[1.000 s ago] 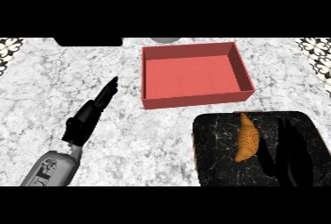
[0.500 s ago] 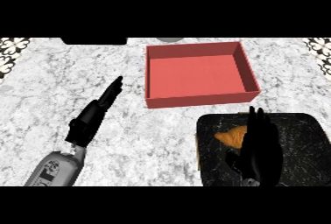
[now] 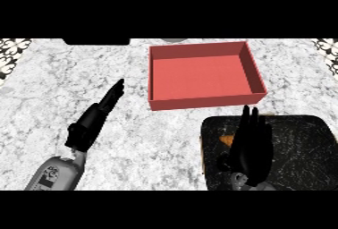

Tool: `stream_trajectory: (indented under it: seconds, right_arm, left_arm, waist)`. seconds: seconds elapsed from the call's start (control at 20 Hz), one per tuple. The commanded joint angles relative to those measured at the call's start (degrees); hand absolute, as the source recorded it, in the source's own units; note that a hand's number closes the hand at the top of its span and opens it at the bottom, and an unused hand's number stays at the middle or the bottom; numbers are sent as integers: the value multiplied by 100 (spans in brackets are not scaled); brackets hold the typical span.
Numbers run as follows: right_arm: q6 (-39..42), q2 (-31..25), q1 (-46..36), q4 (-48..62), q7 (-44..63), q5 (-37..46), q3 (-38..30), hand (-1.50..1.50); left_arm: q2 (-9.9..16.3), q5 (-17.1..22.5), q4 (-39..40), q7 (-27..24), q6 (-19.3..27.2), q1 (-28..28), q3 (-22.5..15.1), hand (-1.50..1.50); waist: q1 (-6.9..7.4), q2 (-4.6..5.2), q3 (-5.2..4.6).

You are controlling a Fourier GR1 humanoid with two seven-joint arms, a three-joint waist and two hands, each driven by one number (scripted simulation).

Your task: Pick the croissant from the tray and place it in the cardboard box

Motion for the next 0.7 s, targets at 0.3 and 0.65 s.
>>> stream_trajectory:
  seconds: [0.3, 0.65]
  right_arm:
    - [520, 353, -180, 233, 336, 507, -580, -150]
    - [739, 357, 22, 176, 178, 466, -774, -150]
  left_arm:
    - [-114, -163, 394, -172, -195, -144, 231, 0]
    - [-443, -468, 119, 49, 32, -67, 106, 0]
  waist:
    - [-27, 16, 9]
    - [-29, 8, 11]
